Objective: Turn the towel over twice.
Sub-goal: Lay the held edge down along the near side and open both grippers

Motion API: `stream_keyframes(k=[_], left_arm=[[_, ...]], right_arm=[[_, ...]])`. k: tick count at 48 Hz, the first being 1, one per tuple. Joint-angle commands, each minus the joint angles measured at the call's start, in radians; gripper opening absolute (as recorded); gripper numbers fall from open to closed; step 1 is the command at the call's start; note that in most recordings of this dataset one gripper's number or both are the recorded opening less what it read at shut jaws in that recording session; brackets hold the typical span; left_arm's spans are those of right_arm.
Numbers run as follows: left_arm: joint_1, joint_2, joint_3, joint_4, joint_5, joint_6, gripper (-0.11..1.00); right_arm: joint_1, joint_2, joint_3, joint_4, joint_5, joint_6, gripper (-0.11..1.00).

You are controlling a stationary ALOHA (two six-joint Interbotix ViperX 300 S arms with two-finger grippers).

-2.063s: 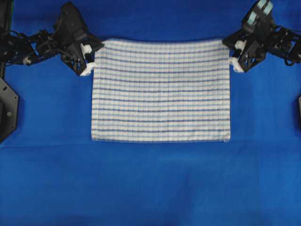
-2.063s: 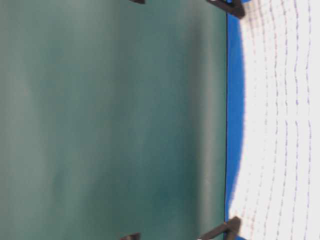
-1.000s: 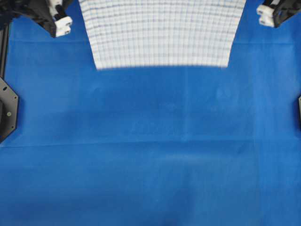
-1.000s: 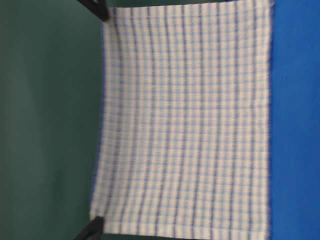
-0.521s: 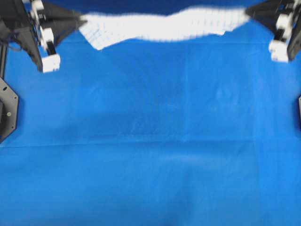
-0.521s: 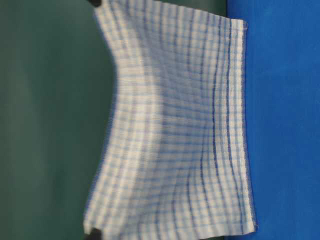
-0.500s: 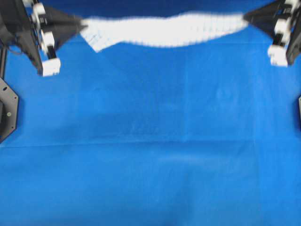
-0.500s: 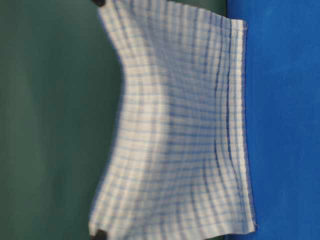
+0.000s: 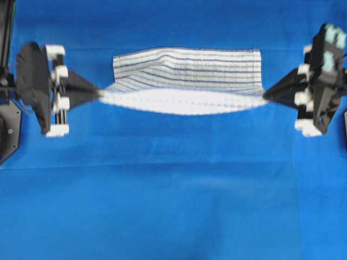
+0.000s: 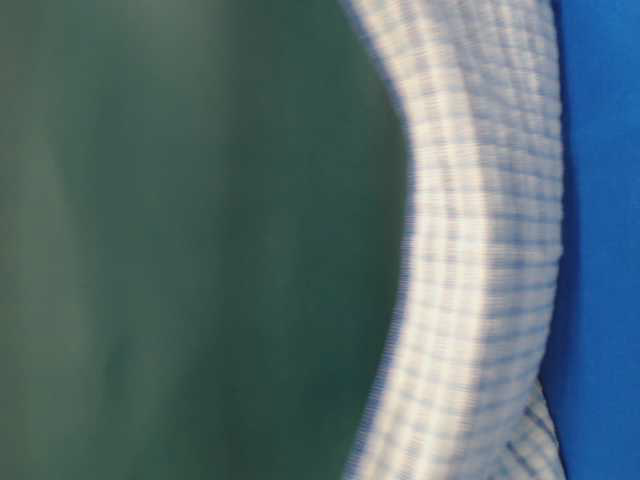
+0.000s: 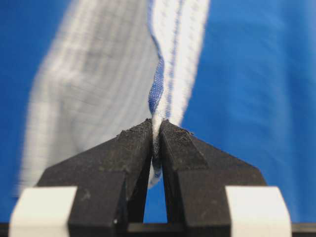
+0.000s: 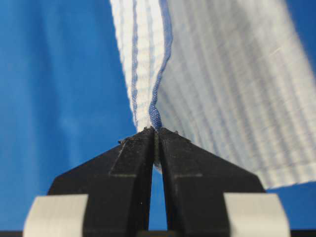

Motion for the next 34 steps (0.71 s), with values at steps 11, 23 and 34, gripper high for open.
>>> stream_keyframes(k=[11,23,34], left_arm=[[-0.166,0.15,-0.025,-0.002,-0.002,-0.13,0.03],[-0.288,0.295,-0.083,-0.003,0.017,-0.216,0.03],[-0.337,0.37,-0.149,-0.003,0.109,-0.232,0.03]], right_arm=[[0.179,0.132,0.017,0.003,-0.063,0.118,0.06],[0.322,0.21,0.014,0.003,-0.083,0.242,0.06],[0.364,0.275,0.012,0.003,-0.109,0.295,0.06]])
